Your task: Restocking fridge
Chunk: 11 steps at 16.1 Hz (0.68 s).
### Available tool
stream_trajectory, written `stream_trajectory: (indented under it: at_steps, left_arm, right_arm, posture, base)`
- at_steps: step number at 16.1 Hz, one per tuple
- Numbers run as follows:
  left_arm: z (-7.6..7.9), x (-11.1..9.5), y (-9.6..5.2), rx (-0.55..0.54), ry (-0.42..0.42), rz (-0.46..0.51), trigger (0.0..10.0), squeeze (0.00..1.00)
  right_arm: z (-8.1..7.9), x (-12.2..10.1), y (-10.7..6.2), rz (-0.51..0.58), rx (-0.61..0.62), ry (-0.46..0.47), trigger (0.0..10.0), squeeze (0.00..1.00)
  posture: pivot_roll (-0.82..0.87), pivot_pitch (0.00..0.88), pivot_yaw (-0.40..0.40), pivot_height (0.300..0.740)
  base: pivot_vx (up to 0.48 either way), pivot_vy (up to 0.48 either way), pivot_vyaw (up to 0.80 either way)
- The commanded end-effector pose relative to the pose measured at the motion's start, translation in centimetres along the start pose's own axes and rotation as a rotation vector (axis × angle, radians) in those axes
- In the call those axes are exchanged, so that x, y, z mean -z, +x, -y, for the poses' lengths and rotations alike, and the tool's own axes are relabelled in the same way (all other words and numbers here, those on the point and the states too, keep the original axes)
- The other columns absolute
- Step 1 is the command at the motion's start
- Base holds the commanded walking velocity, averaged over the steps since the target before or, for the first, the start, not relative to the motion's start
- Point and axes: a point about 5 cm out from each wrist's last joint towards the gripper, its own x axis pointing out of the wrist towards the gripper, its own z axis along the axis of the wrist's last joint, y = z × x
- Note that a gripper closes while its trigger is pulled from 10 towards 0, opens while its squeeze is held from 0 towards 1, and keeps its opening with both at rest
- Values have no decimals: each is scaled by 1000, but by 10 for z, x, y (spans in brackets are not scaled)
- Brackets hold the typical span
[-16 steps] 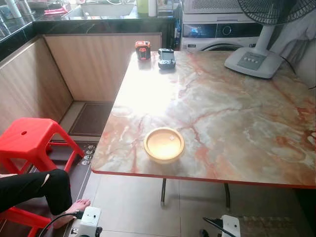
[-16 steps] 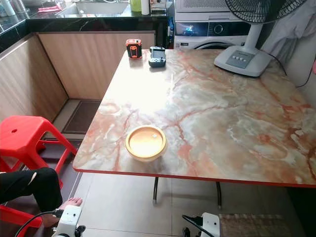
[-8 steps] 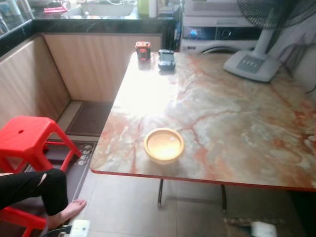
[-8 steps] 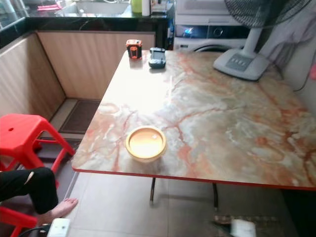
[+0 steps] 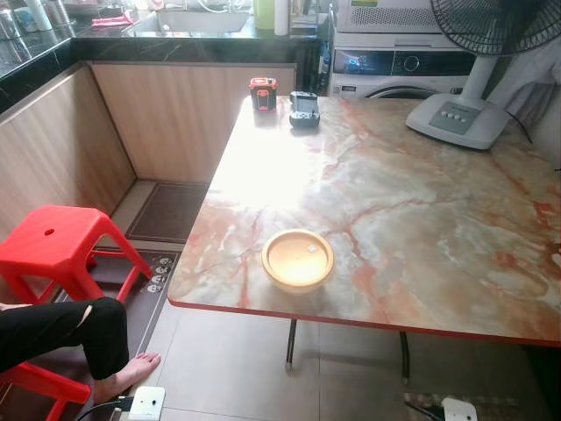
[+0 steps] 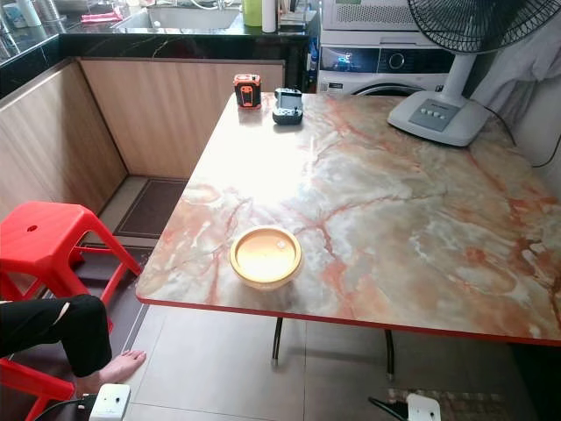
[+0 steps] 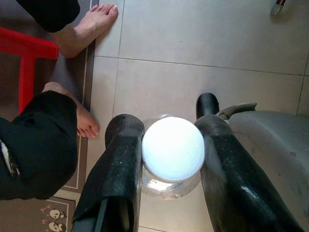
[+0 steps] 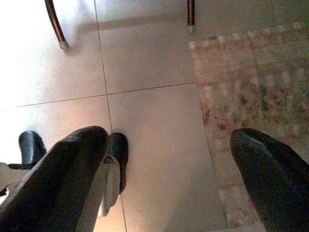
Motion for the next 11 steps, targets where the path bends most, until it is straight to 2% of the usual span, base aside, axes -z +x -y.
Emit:
stream_trajectory:
  at_steps: [1,4,6,11]
  left_arm:
    - [-3,4,-1,-5,-10,-14,10000,0]
    - [-2,5,-1,-5,-13,-17,10000,0]
    - [-1,5,-1,-1,-15,-17,10000,0]
    - [0,6,-1,1,-13,-19,10000,0]
  right_arm:
    - [-5,3,0,-1,-9,-3,10000,0]
    - [-14,1,2,2,-16,-2,10000,0]
    - [-21,-3,4,6,-23,0,10000,0]
    - [-20,-3,4,5,-17,5,10000,0]
  posture:
    - [15,0,0,740]
    - [12,0,0,740]
    - [9,0,0,740]
    - [-1,0,-1,740]
  base:
    - [0,0,0]
    - [0,0,0]
    - [0,283,0]
    - [0,328,0]
